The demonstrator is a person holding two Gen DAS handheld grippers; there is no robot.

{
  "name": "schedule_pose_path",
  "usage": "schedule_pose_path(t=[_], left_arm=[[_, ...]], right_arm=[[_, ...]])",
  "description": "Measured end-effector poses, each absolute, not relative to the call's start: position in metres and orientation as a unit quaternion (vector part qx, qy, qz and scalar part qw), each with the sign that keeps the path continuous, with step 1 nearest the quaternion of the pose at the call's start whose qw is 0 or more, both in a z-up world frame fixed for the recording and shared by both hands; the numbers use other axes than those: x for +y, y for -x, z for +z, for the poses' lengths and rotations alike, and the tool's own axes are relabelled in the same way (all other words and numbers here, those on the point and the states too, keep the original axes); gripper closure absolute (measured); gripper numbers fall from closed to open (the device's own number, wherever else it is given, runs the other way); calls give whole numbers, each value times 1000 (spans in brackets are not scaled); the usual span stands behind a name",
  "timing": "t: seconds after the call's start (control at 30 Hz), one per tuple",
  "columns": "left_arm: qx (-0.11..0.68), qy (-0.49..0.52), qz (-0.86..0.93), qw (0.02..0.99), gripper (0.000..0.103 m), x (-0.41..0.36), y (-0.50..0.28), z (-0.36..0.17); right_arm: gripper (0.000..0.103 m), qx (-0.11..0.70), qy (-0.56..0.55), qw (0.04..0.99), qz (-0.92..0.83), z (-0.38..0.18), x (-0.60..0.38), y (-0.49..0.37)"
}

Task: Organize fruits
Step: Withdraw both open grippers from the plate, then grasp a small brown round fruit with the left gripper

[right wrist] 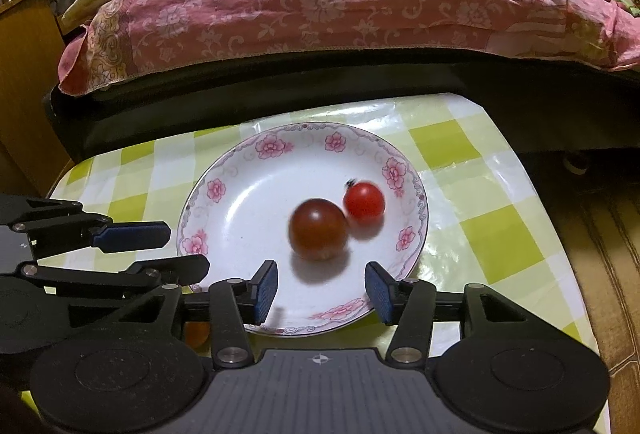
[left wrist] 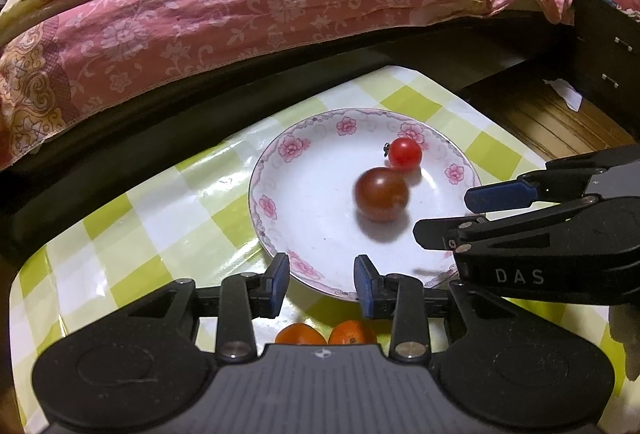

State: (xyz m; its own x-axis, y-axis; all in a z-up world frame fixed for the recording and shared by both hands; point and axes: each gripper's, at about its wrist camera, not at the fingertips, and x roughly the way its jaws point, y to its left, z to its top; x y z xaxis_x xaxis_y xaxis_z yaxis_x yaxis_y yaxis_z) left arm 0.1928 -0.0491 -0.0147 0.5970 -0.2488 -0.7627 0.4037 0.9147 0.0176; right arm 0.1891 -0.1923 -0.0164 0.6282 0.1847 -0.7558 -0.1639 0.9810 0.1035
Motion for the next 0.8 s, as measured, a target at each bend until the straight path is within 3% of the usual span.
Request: schedule_pose_path(t=[0.8], left_arm=[[421,-86,-196,881,59,-26,-150,-6]], right_arm=[[55,434,-11,890,141,-10,-183,-151]])
